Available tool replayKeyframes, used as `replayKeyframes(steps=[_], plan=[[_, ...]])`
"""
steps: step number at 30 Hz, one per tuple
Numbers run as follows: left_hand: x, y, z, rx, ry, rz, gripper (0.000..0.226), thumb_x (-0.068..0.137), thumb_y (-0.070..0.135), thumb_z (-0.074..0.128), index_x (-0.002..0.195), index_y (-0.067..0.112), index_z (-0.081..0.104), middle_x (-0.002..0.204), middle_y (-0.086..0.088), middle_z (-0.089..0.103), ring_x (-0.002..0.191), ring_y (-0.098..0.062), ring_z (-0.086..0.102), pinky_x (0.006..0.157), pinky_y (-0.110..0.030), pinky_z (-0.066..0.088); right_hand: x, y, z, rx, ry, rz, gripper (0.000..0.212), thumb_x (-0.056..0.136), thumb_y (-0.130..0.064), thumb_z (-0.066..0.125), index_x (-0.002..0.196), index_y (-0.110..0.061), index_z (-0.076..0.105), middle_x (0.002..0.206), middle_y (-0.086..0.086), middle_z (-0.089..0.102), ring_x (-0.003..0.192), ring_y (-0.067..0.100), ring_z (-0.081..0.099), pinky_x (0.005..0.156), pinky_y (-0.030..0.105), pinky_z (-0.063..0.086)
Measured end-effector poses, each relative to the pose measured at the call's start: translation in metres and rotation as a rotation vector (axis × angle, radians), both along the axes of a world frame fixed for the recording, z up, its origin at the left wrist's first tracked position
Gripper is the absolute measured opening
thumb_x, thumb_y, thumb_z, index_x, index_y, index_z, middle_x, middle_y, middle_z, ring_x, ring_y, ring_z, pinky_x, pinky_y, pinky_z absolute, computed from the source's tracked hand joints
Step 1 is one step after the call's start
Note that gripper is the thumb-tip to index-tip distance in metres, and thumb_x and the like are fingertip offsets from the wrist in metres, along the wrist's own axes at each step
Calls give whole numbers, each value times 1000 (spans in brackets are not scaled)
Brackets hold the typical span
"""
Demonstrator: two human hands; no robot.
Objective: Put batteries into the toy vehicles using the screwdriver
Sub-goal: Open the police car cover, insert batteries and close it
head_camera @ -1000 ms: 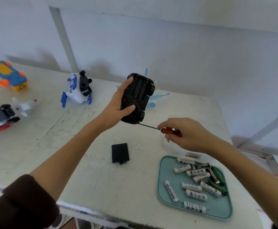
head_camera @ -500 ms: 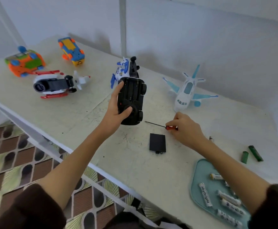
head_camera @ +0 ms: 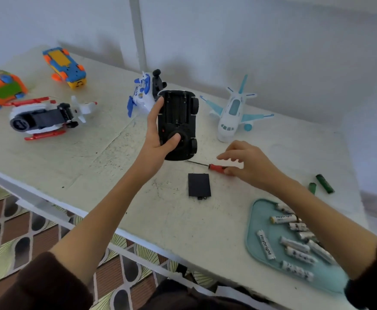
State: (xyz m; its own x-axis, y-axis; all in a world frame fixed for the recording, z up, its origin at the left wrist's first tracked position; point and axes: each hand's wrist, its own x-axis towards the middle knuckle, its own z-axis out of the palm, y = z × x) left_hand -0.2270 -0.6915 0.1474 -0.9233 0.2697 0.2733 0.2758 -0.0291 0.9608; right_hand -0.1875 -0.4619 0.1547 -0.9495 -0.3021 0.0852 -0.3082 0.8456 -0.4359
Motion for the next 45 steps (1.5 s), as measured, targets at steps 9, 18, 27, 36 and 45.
replayKeyframes(steps=[9,18,27,36,45], plan=[[-2,92,14,18,103,-287,66,98,-5,44,143,26,8,149,-5,31,124,-17,53,92,-20,47,89,50,15,-14,-164,85,22,72,-18,76,94,-16,73,75,-8,54,60,-2,47,61,10,39],[-3,149,11,16,137,-470,68,96,-4,46,144,25,7,152,-10,23,130,-26,47,100,-29,46,128,58,2,186,-408,40,60,73,-40,73,128,-30,52,94,-10,42,90,5,40,81,29,41],[-7,159,4,3,133,-500,70,94,3,51,144,28,10,156,-15,16,135,-32,40,109,-45,41,129,53,-4,206,-401,47,55,75,-37,71,124,-24,49,101,-9,43,86,3,37,80,31,45],[-7,155,0,-10,85,-453,67,92,10,52,145,32,17,157,-5,17,137,-22,39,108,-34,42,106,68,41,-1035,-136,-286,51,63,13,65,98,-13,39,79,10,64,70,22,62,57,35,51],[0,157,3,12,49,-463,67,91,16,55,137,52,23,153,-5,27,132,-19,45,103,-32,47,39,82,77,-903,241,-496,28,81,2,65,96,-13,47,80,12,63,62,19,63,60,27,49]])
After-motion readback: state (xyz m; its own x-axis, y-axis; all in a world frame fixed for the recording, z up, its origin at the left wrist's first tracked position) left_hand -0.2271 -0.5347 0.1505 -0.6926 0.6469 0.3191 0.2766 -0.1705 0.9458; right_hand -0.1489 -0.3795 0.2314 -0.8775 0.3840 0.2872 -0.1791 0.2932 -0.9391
